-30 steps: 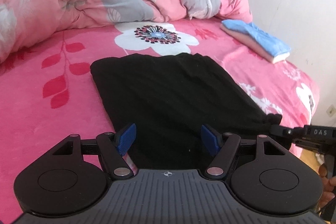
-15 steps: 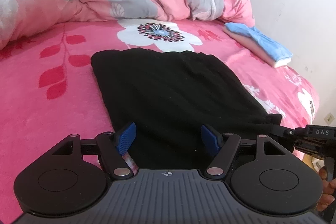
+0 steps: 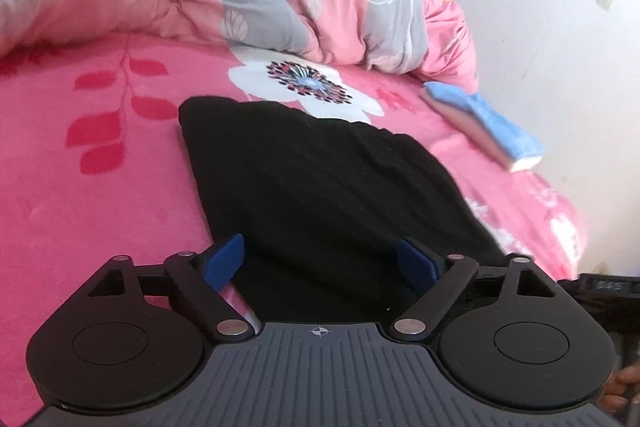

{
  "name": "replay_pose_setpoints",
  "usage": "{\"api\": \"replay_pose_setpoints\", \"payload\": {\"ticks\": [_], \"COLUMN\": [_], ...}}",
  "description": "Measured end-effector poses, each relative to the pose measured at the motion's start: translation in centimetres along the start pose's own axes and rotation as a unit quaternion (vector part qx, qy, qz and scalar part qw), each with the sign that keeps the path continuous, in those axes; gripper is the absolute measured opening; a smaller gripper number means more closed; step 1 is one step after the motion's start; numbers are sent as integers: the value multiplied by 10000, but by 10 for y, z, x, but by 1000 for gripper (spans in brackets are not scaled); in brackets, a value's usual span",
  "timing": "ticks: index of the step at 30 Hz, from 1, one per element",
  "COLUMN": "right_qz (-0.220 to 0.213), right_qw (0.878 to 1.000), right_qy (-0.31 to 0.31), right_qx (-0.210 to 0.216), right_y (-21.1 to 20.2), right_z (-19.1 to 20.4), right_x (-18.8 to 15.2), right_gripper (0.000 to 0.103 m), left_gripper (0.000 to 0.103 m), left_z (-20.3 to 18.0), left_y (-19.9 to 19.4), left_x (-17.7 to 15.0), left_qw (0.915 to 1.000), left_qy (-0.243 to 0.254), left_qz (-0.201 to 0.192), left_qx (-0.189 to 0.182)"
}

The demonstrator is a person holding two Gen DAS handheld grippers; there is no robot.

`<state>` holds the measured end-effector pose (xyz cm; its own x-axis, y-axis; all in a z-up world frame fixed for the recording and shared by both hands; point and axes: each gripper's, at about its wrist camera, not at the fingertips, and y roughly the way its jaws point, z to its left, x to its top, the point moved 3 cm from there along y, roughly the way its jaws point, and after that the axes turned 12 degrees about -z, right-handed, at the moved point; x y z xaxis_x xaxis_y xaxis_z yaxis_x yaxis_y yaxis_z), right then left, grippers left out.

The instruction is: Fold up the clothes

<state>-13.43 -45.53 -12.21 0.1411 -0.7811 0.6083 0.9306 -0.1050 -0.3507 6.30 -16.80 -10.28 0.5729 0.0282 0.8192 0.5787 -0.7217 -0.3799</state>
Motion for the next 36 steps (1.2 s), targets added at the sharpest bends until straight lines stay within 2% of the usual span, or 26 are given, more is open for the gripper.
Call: {"api": "replay_pose_setpoints", "payload": {"ticks": [3, 6, 9, 12, 18, 26, 31, 36], "right_qz": [349, 836, 1037, 1090, 1145, 1077, 1027, 856], "right_qw": [9985, 9955, 9920, 9894, 9876, 9867, 9893, 9940], "right_qy": [409, 266, 221, 336, 551, 679, 581, 452], "right_qx": [-91, -369, -685, -898, -926, -1012, -861, -503], "right_y": [7, 16, 20, 22, 25, 25, 24, 19], "right_z": [-6, 5, 14, 17, 10, 10, 8, 2], "right_x": [7, 19, 22, 20, 21, 20, 19, 16], "right_gripper": [2, 2, 2, 2, 2, 2, 2, 1], "left_gripper": [100, 101, 102, 102, 103, 103, 103, 103], "left_z": [7, 12, 16, 20, 26, 25, 24, 23], "left_y": [0, 5, 7, 8, 10, 4, 1, -3], "left_x": [3, 5, 6, 5, 5, 2, 0, -2], "left_qw": [9993, 9974, 9959, 9948, 9921, 9925, 9926, 9925], "left_qy": [-296, -609, -779, -880, -1079, -985, -925, -866], "left_qz": [33, 159, 155, 90, -41, -189, -281, -374], "left_qx": [-248, -348, -430, -502, -645, -704, -741, -777]}}
